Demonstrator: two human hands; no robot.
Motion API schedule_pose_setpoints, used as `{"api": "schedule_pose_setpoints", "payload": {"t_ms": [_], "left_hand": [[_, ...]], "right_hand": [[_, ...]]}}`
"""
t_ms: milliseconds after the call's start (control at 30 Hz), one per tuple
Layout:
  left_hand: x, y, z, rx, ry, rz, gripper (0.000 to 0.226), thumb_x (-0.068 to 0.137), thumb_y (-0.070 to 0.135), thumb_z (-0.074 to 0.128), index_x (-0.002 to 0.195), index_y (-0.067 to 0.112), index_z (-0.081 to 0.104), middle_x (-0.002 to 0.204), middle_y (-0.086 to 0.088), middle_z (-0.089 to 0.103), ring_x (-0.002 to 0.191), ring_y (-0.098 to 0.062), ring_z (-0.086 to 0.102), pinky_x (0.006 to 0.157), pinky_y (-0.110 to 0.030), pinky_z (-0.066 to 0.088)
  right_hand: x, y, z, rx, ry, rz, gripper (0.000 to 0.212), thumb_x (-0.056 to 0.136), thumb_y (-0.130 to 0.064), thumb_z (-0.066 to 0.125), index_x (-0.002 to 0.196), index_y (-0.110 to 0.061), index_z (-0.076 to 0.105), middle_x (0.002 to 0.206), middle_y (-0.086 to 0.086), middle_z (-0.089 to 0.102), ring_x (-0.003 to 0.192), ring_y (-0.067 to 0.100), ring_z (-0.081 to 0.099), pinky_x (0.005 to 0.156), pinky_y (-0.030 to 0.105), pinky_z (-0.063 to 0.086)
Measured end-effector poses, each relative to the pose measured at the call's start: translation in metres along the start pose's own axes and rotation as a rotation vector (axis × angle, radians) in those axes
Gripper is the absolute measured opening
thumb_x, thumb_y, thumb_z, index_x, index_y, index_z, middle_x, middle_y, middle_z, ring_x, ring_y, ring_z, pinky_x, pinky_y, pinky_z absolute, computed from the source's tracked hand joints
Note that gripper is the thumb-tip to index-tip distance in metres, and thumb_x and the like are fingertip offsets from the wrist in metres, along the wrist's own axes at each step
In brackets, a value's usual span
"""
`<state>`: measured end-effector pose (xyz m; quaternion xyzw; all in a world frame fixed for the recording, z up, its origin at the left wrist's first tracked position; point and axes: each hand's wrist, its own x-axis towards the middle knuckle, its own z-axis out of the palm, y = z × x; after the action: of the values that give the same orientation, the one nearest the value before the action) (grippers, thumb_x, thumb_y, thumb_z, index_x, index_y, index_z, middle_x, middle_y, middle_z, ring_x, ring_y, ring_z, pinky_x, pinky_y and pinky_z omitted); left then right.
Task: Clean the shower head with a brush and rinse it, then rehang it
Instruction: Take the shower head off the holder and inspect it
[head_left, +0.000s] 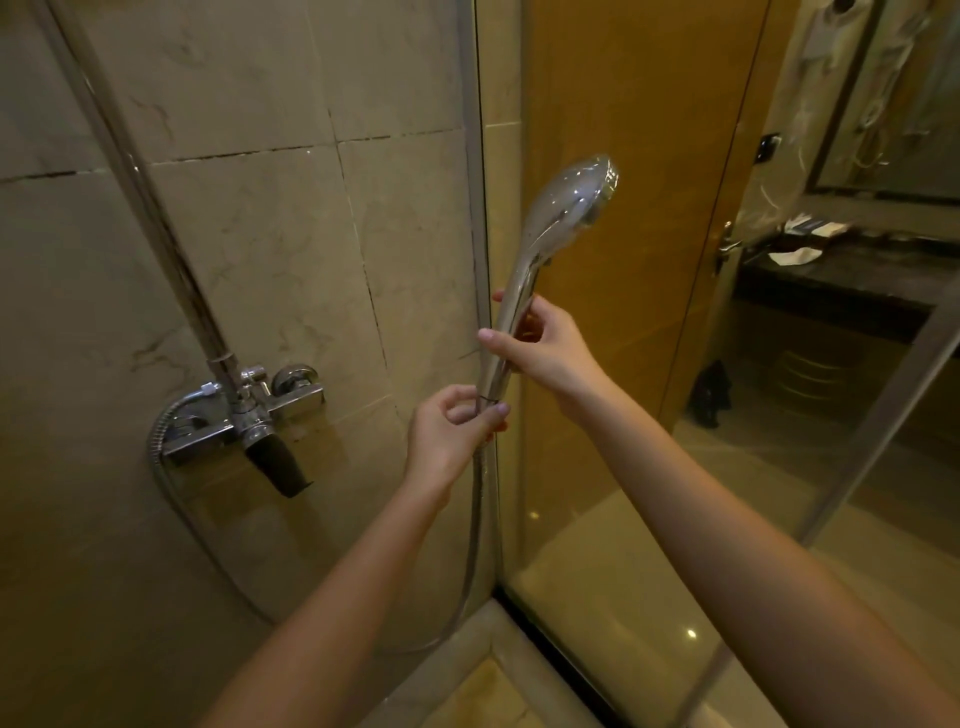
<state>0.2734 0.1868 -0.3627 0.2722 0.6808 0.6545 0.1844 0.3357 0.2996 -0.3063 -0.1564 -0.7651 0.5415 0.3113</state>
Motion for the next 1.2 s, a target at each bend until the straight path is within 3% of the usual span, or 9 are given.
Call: {"api": "schedule_pose_setpoints", "payload": {"t_ms": [167,267,367,500,633,733,867,1033,1200], "left_hand": [[0.001,0.004,-0.012,-0.075,-0.109,-0.055,0.023,0.079,0.018,0.069,0.097,0.008,0.06,0.088,-0.01,0.074,0.081,-0.018,0.071,0.076,-0.03,0.055],[0.003,0.005,-0.017,-0.208,-0.265,-0.103,0.008,0.083,0.015,0.064,0.089,0.01,0.062,0.082,-0.006,0.074,0.075,-0.015,0.07,0.072,-0.028,0.056],[0.001,0.007,-0.012,-0.316,-0.295,-0.1,0.002,0.086,0.01,0.059,0.085,0.01,0.058,0.076,-0.005,0.074,0.067,-0.013,0.069,0.065,-0.025,0.057],[-0.004,0.003,0.001,-0.342,-0.203,-0.05,0.008,0.084,0.007,0.061,0.083,0.011,0.055,0.075,-0.006,0.074,0.066,-0.015,0.069,0.07,-0.03,0.057],[-0.011,-0.001,0.003,-0.295,-0.133,-0.006,0.008,0.082,0.007,0.064,0.085,0.01,0.057,0.08,-0.011,0.073,0.072,-0.018,0.07,0.073,-0.03,0.057],[-0.012,-0.001,0.004,-0.269,-0.093,0.005,0.009,0.082,0.008,0.065,0.085,0.012,0.058,0.088,-0.016,0.072,0.077,-0.021,0.07,0.08,-0.035,0.057],[-0.012,0.001,0.0,-0.269,-0.128,0.019,0.007,0.082,0.01,0.065,0.086,0.013,0.06,0.088,-0.013,0.073,0.08,-0.02,0.07,0.079,-0.033,0.056],[-0.011,0.006,0.0,-0.304,-0.149,0.022,0.014,0.082,0.007,0.065,0.094,0.004,0.059,0.079,-0.007,0.073,0.071,-0.015,0.071,0.071,-0.026,0.058],[-0.009,0.004,-0.005,-0.255,-0.133,0.025,0.01,0.082,0.01,0.065,0.091,0.009,0.062,0.082,-0.009,0.074,0.077,-0.019,0.071,0.075,-0.031,0.057]], "right_hand": [[0.001,-0.004,-0.014,0.078,-0.068,-0.032,0.068,0.079,-0.019,0.075,0.139,-0.014,0.043,0.116,0.009,0.061,0.103,0.019,0.062,0.074,0.026,0.057],[0.002,-0.004,-0.019,0.233,-0.145,0.028,0.079,0.079,-0.012,0.075,0.145,-0.014,0.031,0.124,0.018,0.059,0.112,0.026,0.061,0.079,0.032,0.058],[0.001,-0.007,-0.019,0.507,-0.219,0.088,0.065,0.085,0.0,0.062,0.142,-0.007,0.031,0.111,0.013,0.067,0.1,0.021,0.066,0.067,0.023,0.056],[0.001,-0.007,-0.011,0.594,-0.27,0.075,0.051,0.091,-0.003,0.055,0.138,-0.004,0.037,0.112,0.008,0.065,0.098,0.018,0.065,0.09,0.034,0.052],[-0.003,-0.005,0.0,0.4,-0.16,0.012,0.063,0.082,-0.017,0.071,0.137,-0.01,0.04,0.115,0.01,0.054,0.105,0.023,0.061,0.093,0.036,0.052],[-0.005,-0.001,0.002,0.438,-0.107,0.029,0.069,0.079,-0.023,0.075,0.139,-0.016,0.041,0.124,0.011,0.052,0.119,0.029,0.054,0.1,0.041,0.047],[-0.005,0.001,-0.003,0.547,-0.108,0.096,0.072,0.085,-0.018,0.068,0.147,-0.016,0.032,0.147,0.009,0.041,0.133,0.021,0.038,0.104,0.037,0.032],[-0.008,-0.003,-0.001,0.751,-0.164,0.096,0.035,0.098,-0.016,0.048,0.132,-0.012,0.043,0.107,0.007,0.068,0.1,0.02,0.064,0.093,0.043,0.048],[-0.009,-0.005,0.007,0.717,-0.146,0.058,0.02,0.101,-0.025,0.04,0.118,-0.021,0.048,0.101,0.004,0.065,0.092,0.017,0.061,0.086,0.039,0.047]]}}
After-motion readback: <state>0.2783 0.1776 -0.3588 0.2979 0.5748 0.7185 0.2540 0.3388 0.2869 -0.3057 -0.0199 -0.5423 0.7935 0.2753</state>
